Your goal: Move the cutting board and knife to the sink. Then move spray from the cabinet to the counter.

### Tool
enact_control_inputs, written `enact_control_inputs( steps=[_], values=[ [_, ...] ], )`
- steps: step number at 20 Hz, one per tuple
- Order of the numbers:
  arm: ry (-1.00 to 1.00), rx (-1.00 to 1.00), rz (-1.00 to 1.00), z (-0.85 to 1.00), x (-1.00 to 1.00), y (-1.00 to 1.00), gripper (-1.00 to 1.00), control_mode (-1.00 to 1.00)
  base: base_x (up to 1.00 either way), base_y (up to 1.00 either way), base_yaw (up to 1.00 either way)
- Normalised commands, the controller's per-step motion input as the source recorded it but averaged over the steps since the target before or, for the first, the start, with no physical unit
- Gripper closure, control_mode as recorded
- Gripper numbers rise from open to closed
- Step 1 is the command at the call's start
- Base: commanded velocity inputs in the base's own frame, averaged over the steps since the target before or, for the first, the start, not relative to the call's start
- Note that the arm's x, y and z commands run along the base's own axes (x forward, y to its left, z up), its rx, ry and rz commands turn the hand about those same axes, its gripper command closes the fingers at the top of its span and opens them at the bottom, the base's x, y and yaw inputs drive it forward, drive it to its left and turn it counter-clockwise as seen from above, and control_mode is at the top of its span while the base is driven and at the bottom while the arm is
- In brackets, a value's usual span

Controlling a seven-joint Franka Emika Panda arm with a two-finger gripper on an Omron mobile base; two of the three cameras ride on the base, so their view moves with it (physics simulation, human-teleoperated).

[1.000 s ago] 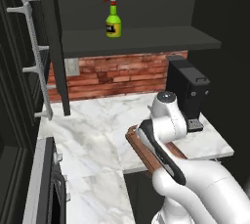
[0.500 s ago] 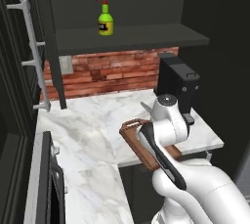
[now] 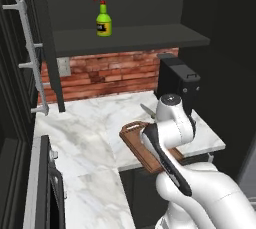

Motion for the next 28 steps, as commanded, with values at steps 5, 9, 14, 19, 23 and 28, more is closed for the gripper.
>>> enact_control_inputs(
  steps=[5,9,14,19,23,28],
  values=[
    [-0.01,0.01,-0.28,-0.09,-0.69,-0.02,-1.0,-1.0,0.0,0.0,0.0],
    [-0.17,0.2,-0.44,-0.18,-0.92,-0.26,-1.0,-1.0,0.0,0.0,0.0],
    [-0.04,0.42,-0.5,-0.49,-0.31,-0.5,-1.0,-1.0,0.0,0.0,0.0],
    [-0.08,0.21,-0.37,-0.45,0.0,0.06,-1.0,-1.0,0.0,0.0,0.0],
    [-0.16,0.01,-0.47,-0.48,0.03,0.31,-1.0,-1.0,0.0,0.0,0.0],
    [-0.33,0.07,-0.4,-0.56,0.0,-0.2,-1.0,-1.0,0.0,0.0,0.0]
  ],
)
